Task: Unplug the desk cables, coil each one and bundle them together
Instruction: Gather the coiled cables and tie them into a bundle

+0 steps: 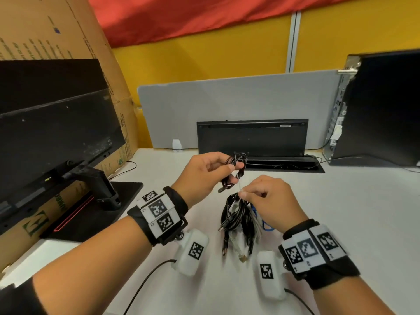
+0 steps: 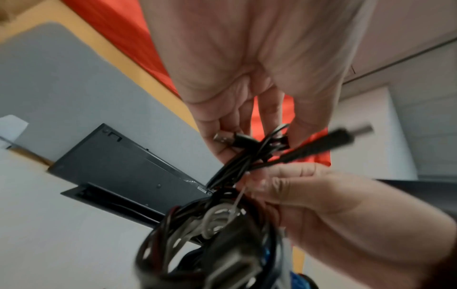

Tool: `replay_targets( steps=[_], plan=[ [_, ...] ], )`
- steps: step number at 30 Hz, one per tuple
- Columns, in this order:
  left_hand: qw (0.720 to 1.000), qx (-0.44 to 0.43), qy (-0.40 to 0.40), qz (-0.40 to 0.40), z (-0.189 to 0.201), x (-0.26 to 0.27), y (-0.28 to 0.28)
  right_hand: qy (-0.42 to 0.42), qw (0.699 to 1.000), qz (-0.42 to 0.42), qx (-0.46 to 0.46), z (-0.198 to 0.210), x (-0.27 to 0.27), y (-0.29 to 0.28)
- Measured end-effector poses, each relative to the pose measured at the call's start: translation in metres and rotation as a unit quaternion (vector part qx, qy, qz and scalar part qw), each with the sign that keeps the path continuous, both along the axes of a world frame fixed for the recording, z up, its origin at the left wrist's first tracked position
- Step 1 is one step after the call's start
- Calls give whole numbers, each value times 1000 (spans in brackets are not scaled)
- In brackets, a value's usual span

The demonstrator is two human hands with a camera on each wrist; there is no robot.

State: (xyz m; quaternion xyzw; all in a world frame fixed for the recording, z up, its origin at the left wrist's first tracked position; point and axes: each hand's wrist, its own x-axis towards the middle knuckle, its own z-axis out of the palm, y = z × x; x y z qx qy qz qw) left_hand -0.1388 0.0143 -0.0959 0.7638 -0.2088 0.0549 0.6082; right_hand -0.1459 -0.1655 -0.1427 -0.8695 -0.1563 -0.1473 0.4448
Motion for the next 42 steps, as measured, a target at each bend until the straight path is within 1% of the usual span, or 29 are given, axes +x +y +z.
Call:
replay_targets(
  steps=[3,5,8,10,13,18,20,24,29,32,35,37,39,42],
  plan=[
    [999,30,-22,-36,-1,-6,-7,-16,999,1,-32,3,-2,1],
    [995,71,-38,-58,-4,-8,-9,-33,999,-1,-40,5,-4,1],
    [987,143,-45,-61,-12,-9,-9,-42,994,-10,-97,7,-6,0],
    [985,158,-38,-60,-16,-9,-9,-35,994,-19,-106,7,-7,-2],
    [992,114,-7,-46,-19,-9,-11,-35,995,-18,-92,6,-9,-6],
    [999,6,50,15,-26,-4,-15,-33,998,-20,-42,7,-12,-6],
    [997,-7,71,25,-31,-4,-18,-35,998,-21,-39,8,-13,-6],
    [997,-32,67,27,-34,-5,-23,-27,998,-16,-57,9,-13,-9],
    [997,-46,61,19,-34,-5,-26,-18,999,-15,-28,9,-10,-12],
    [997,-45,56,20,-36,-4,-26,-2,1000,-5,7,9,-8,-15],
    [997,-47,51,31,-36,-1,-22,41,997,-17,56,7,-7,-28],
    [997,-53,43,42,-36,2,-18,75,995,-25,66,7,-7,-38],
    [997,-48,31,42,-36,5,-16,104,993,-22,50,9,-9,-46],
    [1000,-14,-3,17,-36,5,-17,82,996,3,-29,17,-9,-42]
  ],
)
